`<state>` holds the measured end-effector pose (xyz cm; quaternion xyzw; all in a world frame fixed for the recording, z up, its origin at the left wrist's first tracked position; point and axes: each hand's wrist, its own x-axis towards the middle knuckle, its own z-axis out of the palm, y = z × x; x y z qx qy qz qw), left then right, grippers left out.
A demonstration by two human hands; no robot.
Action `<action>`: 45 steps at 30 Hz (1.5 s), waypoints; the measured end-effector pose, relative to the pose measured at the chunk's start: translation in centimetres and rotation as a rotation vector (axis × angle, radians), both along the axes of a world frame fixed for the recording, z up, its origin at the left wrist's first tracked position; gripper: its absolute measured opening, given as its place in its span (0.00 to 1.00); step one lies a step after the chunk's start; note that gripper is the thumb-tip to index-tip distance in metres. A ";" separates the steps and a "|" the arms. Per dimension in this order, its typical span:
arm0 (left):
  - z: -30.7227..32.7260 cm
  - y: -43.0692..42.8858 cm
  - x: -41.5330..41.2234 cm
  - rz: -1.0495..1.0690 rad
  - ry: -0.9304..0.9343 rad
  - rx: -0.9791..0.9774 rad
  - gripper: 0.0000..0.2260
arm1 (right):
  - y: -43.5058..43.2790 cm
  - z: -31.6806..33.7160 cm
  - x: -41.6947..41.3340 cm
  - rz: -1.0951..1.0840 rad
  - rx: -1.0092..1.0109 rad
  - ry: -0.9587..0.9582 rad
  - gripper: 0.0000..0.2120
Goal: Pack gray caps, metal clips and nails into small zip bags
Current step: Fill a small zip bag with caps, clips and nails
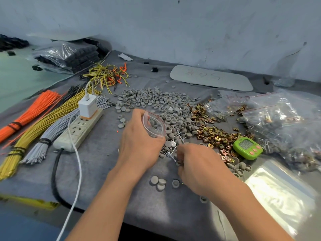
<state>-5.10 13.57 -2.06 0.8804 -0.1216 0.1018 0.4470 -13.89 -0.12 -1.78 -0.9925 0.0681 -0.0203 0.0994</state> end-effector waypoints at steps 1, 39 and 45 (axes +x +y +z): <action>0.0 0.0 -0.1 -0.006 0.005 -0.001 0.21 | 0.1 -0.1 -0.1 0.014 0.032 0.005 0.07; 0.0 -2.1 -1.6 -0.460 0.062 0.156 0.34 | -1.5 0.7 1.1 -0.125 0.818 -0.415 0.14; 1.1 1.2 0.5 -0.495 0.309 -0.192 0.29 | -3.4 -1.4 1.6 -0.110 0.555 -0.053 0.10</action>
